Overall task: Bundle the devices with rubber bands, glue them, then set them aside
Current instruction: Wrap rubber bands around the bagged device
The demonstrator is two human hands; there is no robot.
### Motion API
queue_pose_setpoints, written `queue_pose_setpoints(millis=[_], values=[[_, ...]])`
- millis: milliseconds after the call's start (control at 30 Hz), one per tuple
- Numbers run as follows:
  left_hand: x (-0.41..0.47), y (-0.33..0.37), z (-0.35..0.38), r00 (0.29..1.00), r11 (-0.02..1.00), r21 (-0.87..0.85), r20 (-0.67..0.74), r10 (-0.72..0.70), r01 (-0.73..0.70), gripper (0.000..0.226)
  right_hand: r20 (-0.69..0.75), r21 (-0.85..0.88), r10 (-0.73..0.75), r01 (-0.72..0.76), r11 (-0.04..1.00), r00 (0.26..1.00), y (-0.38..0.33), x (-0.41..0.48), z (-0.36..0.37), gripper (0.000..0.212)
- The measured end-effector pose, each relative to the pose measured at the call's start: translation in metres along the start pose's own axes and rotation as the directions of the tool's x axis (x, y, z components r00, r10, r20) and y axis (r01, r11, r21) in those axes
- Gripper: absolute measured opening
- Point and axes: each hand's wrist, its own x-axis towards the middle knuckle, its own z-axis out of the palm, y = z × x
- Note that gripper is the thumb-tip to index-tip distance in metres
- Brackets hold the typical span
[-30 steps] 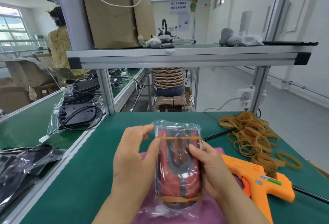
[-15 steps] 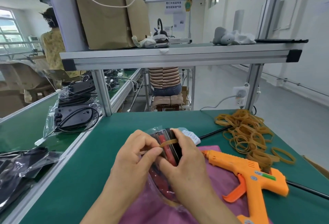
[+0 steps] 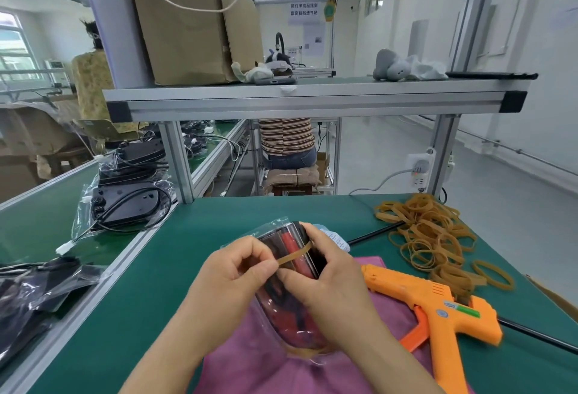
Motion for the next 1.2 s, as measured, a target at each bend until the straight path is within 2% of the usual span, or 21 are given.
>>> queue_pose_setpoints(millis=[100,200,333,467,533,600,667,733,767,833,900,933,1000,1067,1100,1200], values=[[-0.001,-0.003,0.011,0.986,0.989,0.140,-0.158,0.060,-0.038,0.027,0.013,0.047,0.027,-0.028,0.999,1.000,0.000,0.005,-0.005,0.040],[-0.002,-0.011,0.004,0.953,0.989,0.138,-0.290,0.088,-0.049,0.028,0.015,0.113,0.112,-0.113,0.987,0.994,0.006,0.006,-0.011,0.044],[-0.002,-0.017,-0.001,0.924,0.990,0.099,-0.379,-0.052,0.097,0.021,0.027,0.195,0.161,-0.163,0.967,0.987,0.009,0.002,-0.016,0.046],[0.004,-0.016,-0.011,0.860,0.969,-0.101,-0.446,-0.249,0.227,0.033,0.020,0.157,0.052,-0.055,0.986,0.998,0.003,-0.001,-0.019,0.051],[0.006,-0.015,-0.019,0.837,0.888,-0.235,-0.308,-0.453,0.395,0.050,0.073,0.159,-0.023,0.011,0.987,0.997,-0.002,-0.005,-0.019,0.054],[0.003,-0.016,-0.025,0.804,0.775,-0.290,-0.033,-0.594,0.561,0.063,0.156,0.166,-0.096,0.070,0.984,0.983,-0.007,-0.010,-0.018,0.061],[-0.003,-0.018,-0.027,0.760,0.699,-0.304,0.199,-0.619,0.648,0.064,0.238,0.209,-0.158,0.108,0.972,0.958,-0.008,-0.015,-0.015,0.065],[-0.010,-0.018,-0.031,0.740,0.657,-0.341,0.303,-0.601,0.673,0.069,0.281,0.244,-0.186,0.118,0.963,0.942,-0.009,-0.020,-0.014,0.066],[-0.013,-0.020,-0.033,0.757,0.666,-0.360,0.314,-0.573,0.653,0.070,0.285,0.266,-0.191,0.114,0.957,0.939,-0.009,-0.021,-0.015,0.066],[-0.017,-0.022,-0.038,0.823,0.751,-0.341,0.300,-0.483,0.565,0.069,0.267,0.317,-0.206,0.116,0.941,0.941,-0.011,-0.023,-0.018,0.069],[-0.016,-0.019,-0.038,0.854,0.795,-0.315,0.224,-0.469,0.519,0.035,0.206,0.376,-0.221,0.131,0.917,0.953,-0.017,-0.023,-0.023,0.069],[-0.012,-0.020,-0.034,0.862,0.798,-0.333,0.122,-0.492,0.503,0.023,0.155,0.405,-0.221,0.142,0.903,0.963,-0.020,-0.022,-0.026,0.066],[-0.007,-0.030,-0.020,0.818,0.794,-0.360,-0.125,-0.562,0.490,0.024,0.022,0.419,-0.222,0.192,0.887,0.975,-0.024,-0.019,-0.032,0.060],[-0.016,-0.035,0.003,0.793,0.844,-0.283,-0.301,-0.530,0.456,0.022,-0.087,0.391,-0.220,0.236,0.889,0.972,-0.023,-0.016,-0.035,0.058],[-0.027,-0.040,0.015,0.818,0.875,-0.156,-0.309,-0.485,0.459,0.024,-0.119,0.373,-0.216,0.245,0.895,0.969,-0.020,-0.014,-0.035,0.059],[-0.064,-0.060,0.040,0.908,0.882,0.219,-0.114,-0.402,0.418,0.023,-0.140,0.272,-0.192,0.224,0.936,0.971,-0.003,-0.011,-0.030,0.063]])
